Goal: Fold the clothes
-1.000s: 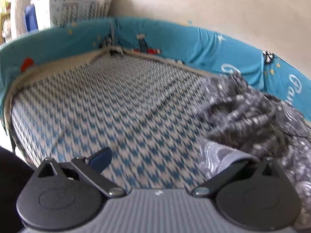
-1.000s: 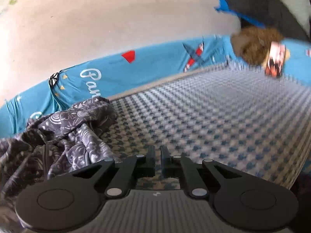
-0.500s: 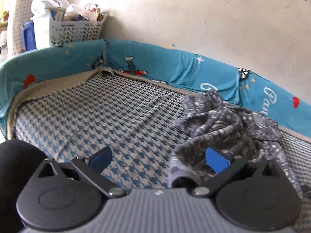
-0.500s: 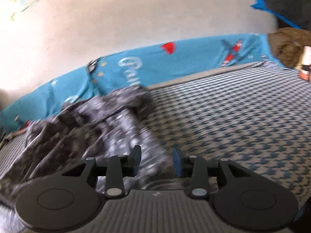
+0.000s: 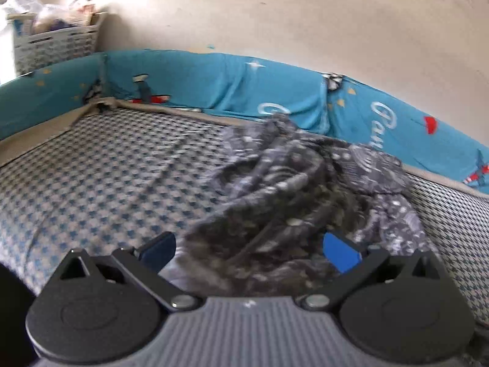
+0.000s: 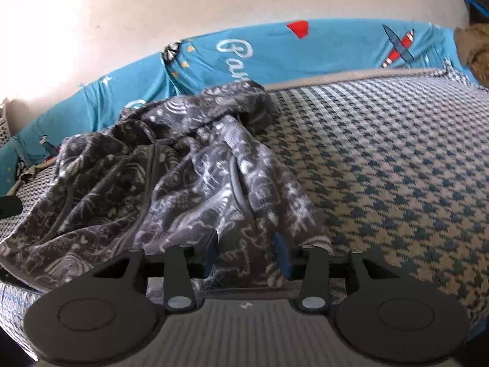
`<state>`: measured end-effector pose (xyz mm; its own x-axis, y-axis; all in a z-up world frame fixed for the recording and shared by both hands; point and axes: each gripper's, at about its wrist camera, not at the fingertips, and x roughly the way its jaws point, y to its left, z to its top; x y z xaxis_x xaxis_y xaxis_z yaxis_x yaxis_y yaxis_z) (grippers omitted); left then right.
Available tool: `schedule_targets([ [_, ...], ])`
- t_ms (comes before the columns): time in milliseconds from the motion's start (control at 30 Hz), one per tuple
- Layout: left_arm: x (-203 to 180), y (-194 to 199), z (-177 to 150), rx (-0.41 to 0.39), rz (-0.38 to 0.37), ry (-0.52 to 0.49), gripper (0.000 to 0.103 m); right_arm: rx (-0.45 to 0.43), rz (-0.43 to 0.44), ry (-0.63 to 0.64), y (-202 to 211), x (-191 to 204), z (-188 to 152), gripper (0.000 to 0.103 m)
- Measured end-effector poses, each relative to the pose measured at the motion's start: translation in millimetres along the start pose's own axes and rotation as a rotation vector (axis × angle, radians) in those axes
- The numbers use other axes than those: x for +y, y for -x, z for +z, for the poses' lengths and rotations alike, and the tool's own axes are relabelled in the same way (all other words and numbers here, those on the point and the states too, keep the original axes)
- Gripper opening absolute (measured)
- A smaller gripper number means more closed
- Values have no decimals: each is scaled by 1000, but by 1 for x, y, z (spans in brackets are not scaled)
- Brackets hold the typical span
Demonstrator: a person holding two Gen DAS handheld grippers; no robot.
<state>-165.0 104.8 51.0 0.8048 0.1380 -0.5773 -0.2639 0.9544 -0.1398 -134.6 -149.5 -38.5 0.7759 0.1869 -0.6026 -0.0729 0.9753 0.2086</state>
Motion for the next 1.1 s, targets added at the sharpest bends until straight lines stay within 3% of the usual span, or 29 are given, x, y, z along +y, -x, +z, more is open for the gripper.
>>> schedule_targets([
  [233,-34,-35,0,21,-147,-165,103,39,-19,9,-4,-1,-2,43],
  [500,-67,-77,6,50,-183,-358,103,46,-33,76,-3,7,-1,45],
  [667,-64,-104,9,82,-196,-397,103,35,-11,50,0,5,16,45],
  [800,-45,-127,6,156,-139,-298,103,33,32,60,-3,9,28,45],
  [967,-12,-150,5,274,-64,-98,103,52,109,132,-18,23,49,45],
  [1100,-1,-145,5,263,-79,-16,103,13,154,220,-31,41,69,45],
])
